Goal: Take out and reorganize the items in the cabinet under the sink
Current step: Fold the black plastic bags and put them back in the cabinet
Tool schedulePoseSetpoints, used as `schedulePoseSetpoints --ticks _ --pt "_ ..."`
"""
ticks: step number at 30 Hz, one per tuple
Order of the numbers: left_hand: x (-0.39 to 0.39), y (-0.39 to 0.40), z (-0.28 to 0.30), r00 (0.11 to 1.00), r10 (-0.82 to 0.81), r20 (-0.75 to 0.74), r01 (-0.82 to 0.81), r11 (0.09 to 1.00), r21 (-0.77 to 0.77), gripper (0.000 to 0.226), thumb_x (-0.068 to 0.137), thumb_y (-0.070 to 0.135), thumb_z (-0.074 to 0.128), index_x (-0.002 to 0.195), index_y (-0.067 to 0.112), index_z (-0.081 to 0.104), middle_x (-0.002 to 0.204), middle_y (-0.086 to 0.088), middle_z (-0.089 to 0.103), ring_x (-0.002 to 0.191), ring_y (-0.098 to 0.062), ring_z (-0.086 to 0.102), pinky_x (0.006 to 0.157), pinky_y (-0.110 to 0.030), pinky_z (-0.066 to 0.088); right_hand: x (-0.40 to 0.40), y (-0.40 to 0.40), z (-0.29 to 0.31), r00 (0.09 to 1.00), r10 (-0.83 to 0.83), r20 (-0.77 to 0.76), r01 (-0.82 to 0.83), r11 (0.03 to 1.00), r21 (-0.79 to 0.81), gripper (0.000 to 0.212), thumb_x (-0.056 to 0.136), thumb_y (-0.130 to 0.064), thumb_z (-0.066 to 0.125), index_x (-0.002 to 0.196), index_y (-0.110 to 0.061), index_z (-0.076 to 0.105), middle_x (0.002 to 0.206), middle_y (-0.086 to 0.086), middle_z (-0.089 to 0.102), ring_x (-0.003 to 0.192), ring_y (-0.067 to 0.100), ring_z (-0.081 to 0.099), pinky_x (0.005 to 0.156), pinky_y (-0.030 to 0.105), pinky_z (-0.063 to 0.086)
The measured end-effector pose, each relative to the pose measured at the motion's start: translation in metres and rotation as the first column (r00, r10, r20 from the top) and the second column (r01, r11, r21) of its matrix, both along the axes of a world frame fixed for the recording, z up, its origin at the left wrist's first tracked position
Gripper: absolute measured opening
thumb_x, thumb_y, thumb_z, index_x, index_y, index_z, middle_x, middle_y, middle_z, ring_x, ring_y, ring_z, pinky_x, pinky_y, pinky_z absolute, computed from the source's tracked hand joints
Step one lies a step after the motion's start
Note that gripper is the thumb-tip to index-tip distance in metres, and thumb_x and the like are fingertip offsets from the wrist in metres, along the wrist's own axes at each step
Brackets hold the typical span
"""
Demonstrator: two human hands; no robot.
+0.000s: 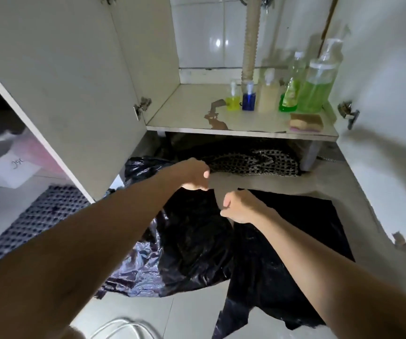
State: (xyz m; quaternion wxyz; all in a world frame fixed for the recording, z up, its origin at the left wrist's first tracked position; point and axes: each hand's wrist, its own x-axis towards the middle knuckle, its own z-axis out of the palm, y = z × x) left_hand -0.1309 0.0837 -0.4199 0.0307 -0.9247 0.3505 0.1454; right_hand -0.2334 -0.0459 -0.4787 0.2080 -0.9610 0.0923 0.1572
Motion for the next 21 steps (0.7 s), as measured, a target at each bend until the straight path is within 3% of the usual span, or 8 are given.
schedulePoseSetpoints --ticks 3,7,10,13,15,19,21 --pt "0.017 0.055 -0.021 0.988 0.155 -0.01 -0.154 0.987 0.034 0.047 0.084 0.033 0.067 0.123 0.01 0.058 0.121 -0.011 0.061 0.11 -0.028 0.057 0.09 -0.036 0.05 0.011 0.041 -0.013 0.999 0.046 0.014 -0.047 0.995 0.084 0.036 0.09 -0.031 0.056 0.062 -0.009 0.049 0.056 0.008 0.048 0.054 0.022 0.045 0.052 0.027 0.036" --pt "0.038 0.118 -0.062 0.914 0.39 -0.112 -0.356 0.904 0.239 0.052 0.085 0.039 0.066 0.123 0.004 0.059 0.126 -0.013 0.061 0.115 -0.029 0.057 0.092 -0.033 0.046 0.025 0.086 -0.04 0.998 0.04 0.04 -0.044 0.992 0.118 0.046 0.09 -0.037 0.055 0.055 -0.012 0.038 0.052 0.001 0.041 0.046 0.019 0.041 0.046 0.025 0.032" --pt "0.056 0.143 -0.083 0.836 0.515 -0.193 -0.485 0.855 0.182 0.063 0.086 0.046 0.063 0.135 0.009 0.051 0.137 -0.01 0.054 0.125 -0.027 0.049 0.103 -0.03 0.038 0.04 0.112 -0.048 0.99 0.035 0.133 -0.05 0.993 0.11 0.037 0.089 -0.045 0.056 0.074 -0.012 0.049 0.072 0.003 0.05 0.064 0.022 0.052 0.05 0.027 0.034" --pt "0.063 0.148 -0.099 0.744 0.581 -0.329 -0.596 0.8 0.067 0.06 0.089 0.037 0.063 0.136 0.003 0.047 0.137 -0.014 0.053 0.125 -0.028 0.049 0.102 -0.028 0.037 0.057 0.131 -0.054 0.972 0.051 0.229 -0.06 0.998 0.036 0.047 0.086 -0.053 0.056 0.103 -0.009 0.053 0.104 0.009 0.056 0.099 0.029 0.058 0.075 0.036 0.048" --pt "0.064 0.148 -0.108 0.694 0.599 -0.399 -0.647 0.763 0.02 0.062 0.088 0.038 0.064 0.136 0.003 0.047 0.137 -0.015 0.052 0.124 -0.03 0.049 0.101 -0.029 0.037 0.065 0.138 -0.058 0.966 0.104 0.238 -0.092 0.994 -0.061 0.056 0.086 -0.056 0.054 0.116 -0.008 0.052 0.116 0.011 0.055 0.108 0.03 0.054 0.088 0.042 0.046" --pt "0.07 0.157 -0.118 0.608 0.622 -0.493 -0.726 0.687 -0.028 0.065 0.089 0.043 0.062 0.135 0.0 0.048 0.14 -0.012 0.049 0.128 -0.031 0.046 0.104 -0.031 0.034 0.077 0.138 -0.062 0.978 0.137 0.155 -0.114 0.983 -0.146 0.047 0.09 -0.047 0.051 0.121 -0.012 0.052 0.121 0.011 0.055 0.114 0.03 0.052 0.094 0.041 0.04" --pt "0.07 0.16 -0.117 0.592 0.627 -0.507 -0.741 0.67 -0.037 0.068 0.09 0.045 0.059 0.138 0.0 0.044 0.144 -0.013 0.045 0.131 -0.031 0.043 0.106 -0.033 0.033 0.08 0.137 -0.063 0.979 0.119 0.165 -0.099 0.987 -0.125 0.039 0.09 -0.049 0.05 0.109 -0.014 0.055 0.116 0.01 0.059 0.111 0.029 0.055 0.094 0.04 0.04"
